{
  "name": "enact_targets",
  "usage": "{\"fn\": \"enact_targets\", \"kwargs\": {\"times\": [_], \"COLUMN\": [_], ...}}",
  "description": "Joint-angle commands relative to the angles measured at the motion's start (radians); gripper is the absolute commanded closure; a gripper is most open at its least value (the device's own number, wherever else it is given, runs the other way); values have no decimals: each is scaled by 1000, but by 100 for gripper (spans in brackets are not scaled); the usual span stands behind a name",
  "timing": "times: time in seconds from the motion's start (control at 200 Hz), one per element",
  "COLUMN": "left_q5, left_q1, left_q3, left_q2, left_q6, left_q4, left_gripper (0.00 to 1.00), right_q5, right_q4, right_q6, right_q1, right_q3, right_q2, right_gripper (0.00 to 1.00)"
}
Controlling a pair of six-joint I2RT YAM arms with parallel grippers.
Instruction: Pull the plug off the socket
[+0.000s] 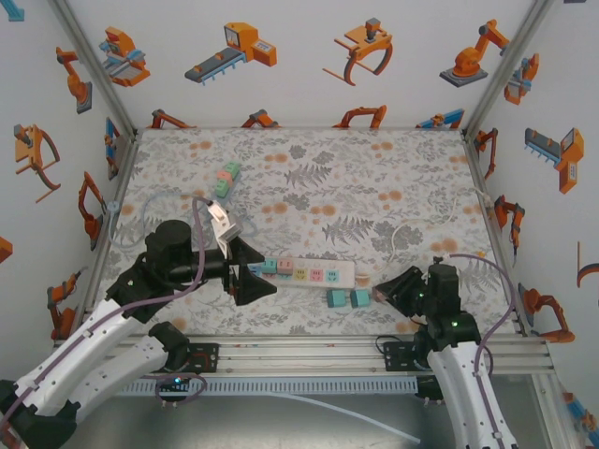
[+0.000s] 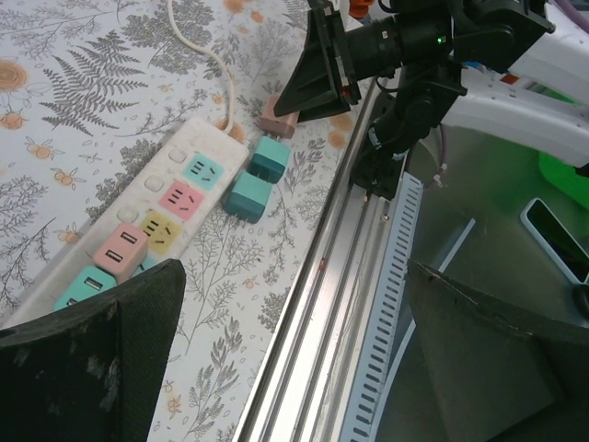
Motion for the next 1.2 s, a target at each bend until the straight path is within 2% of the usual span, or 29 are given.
{"fn": "enact_targets", "kwargs": {"times": [0.0,0.235,0.471,0.746,0.886,0.991,1.081,1.197], "left_q5": [-13,-46,-200,-525,-679,-792,-840,-864], "left_q1": [-8,-9,-11,-10,-6,3,21,52], "left_q3": [6,1,19,44,50,50,49,41], "left_q2": [6,12,49,83,111,130,145,162], "left_q6": [22,22,28,-38,-115,-193,-230,-270], "left_q4": [9,1,-91,-198,-234,-247,-258,-266], "left_gripper": [3,3,3,3,3,2,1,0], "right_q5": [-5,87,282,382,300,144,27,-28], "right_q4": [-32,-98,-213,-179,-11,196,372,490], "right_q6": [8,9,10,-115,-211,-271,-309,-396], "right_q1": [-7,-7,-6,-6,-7,-5,0,40], "right_q3": [-29,30,124,303,330,300,259,245], "right_q2": [22,34,69,131,117,103,106,120], "right_gripper": [52,44,42,42,46,47,47,46]}}
